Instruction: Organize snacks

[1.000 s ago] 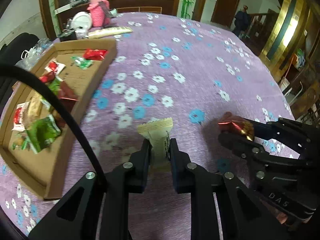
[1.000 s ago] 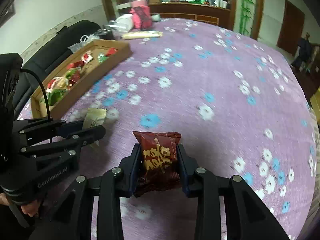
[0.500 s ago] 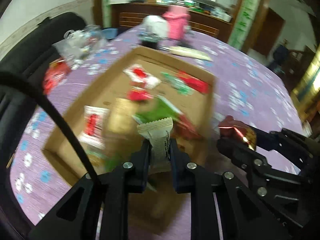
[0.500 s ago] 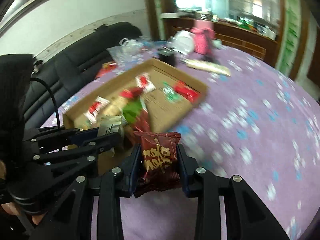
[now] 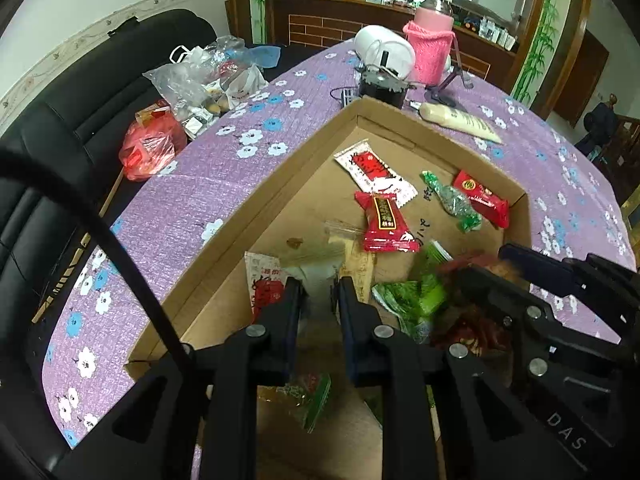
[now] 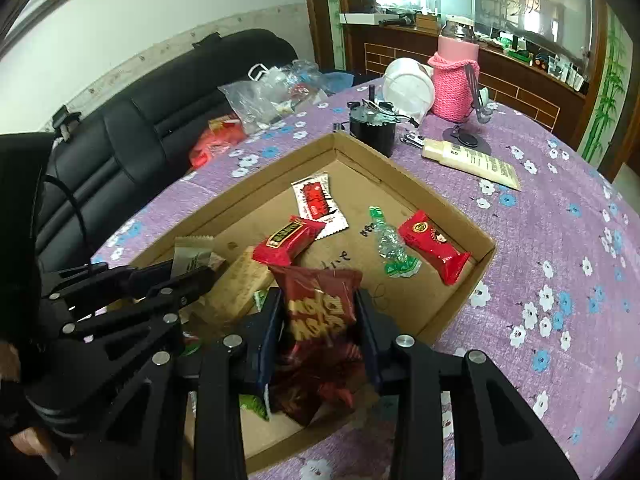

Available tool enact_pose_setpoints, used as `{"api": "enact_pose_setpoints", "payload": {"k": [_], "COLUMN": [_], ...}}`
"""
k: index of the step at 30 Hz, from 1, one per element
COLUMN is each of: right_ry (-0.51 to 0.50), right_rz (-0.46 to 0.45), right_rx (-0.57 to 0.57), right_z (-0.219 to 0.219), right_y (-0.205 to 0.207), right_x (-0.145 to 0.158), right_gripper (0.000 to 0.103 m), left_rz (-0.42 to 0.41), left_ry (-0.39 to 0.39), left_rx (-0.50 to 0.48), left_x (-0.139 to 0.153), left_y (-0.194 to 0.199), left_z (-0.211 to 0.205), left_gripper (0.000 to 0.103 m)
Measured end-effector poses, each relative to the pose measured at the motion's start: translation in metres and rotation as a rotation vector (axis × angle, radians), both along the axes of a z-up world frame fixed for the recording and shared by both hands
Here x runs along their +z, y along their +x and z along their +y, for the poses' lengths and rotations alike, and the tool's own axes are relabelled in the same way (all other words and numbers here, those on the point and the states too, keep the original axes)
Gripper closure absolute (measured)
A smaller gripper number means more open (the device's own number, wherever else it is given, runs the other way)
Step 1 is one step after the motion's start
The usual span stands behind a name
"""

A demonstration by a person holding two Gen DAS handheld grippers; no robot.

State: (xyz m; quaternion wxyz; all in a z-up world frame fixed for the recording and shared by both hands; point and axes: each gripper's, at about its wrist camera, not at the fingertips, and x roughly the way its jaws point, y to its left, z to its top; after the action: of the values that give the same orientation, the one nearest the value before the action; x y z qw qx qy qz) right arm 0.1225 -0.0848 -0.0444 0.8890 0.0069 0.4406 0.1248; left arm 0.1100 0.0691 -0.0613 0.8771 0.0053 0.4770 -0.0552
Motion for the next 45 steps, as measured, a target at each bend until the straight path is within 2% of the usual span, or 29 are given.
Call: {"api": "enact_pose_setpoints", "payload": {"k": [3,12,17,20,29,37,45], "right_ry": [-0.016,-0.005,0.008,0.022,0.047,0.016,0.042], "right_rz": [0.004,0.002,-0.007,-0.017,-0.033,-0.091,-0.091], "right_rx": [0.0,-0.035,-0.044,-0.055,-0.077,-0.051,-0.066], "right_z": [0.001,-0.01,-0.014,-0.019,-0.031,-0.02,-0.025], "right_y": [0.002,-0.003,-0.009,-0.015,-0.034,-0.055,-0.072], "right_x": [-0.002,0.001,0.008,0.011,0.018,0.025,0.024], "right_gripper": [0.066,0.048,0.044,0.039,0.037,0.032,0.027], "left_rz": [0.006,-0.005,-0.036,-0.07,-0.153,-0.179,-0.201], "left_ry": [-0.006,0.019,0.026,0.034,0.026,0.04,0.022], "left_rx": [-0.006,0.017,0.034,0.036,0.039,0.046,0.041], "left_x": [-0.001,0.001,0.006,0.012,0.028,0.034,0.042], "left_y": [0.001,0.003,0.001,-0.003,-0.016,-0.036,-0.065], "left_z": [-0.002,-0.004,-0.002,-0.002,-0.001,0.002,0.003], "left_gripper": [0.081,0.08,0.061,0.057,0.041,0.04,0.039]}}
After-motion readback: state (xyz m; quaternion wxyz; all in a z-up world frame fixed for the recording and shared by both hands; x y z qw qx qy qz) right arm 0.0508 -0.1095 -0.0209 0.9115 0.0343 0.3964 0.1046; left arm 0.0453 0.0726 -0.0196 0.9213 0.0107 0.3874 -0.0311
